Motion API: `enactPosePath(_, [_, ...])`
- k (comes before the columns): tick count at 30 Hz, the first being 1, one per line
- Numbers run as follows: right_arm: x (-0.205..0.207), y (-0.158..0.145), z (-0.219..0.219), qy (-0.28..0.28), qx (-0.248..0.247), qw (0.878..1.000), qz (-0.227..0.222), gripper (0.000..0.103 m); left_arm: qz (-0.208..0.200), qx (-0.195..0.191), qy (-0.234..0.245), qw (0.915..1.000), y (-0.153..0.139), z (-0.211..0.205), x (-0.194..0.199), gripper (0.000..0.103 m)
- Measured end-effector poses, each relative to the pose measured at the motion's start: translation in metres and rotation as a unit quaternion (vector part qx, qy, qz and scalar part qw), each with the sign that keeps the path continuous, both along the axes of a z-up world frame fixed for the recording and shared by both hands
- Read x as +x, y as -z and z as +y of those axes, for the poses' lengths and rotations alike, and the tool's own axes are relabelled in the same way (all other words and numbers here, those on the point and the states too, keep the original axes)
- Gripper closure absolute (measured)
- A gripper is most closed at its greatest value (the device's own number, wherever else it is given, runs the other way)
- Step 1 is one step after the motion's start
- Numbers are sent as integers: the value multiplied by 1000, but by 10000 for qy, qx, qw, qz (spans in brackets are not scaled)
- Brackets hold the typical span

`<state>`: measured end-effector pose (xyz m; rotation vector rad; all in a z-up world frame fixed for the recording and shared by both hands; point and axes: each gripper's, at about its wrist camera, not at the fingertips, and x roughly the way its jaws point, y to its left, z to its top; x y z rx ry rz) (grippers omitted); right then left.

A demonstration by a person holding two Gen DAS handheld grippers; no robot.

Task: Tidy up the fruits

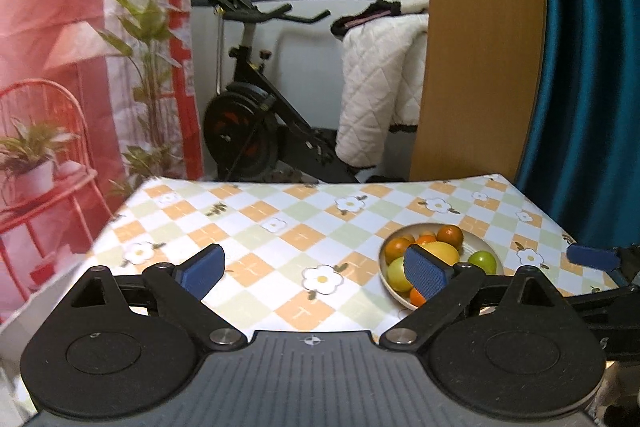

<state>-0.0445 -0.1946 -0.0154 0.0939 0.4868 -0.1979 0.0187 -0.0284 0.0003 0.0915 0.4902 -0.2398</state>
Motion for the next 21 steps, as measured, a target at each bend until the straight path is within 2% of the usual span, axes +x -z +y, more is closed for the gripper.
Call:
enactPosePath(7, [-20,-19,10,109,-68,9998,-164,1,-270,48,-122,9995,-12,11,-25,6])
enactPosePath(21, [-29,-19,9,237,-34,9996,-125,1,-403,-59,-159,9990,-11,12,-35,6])
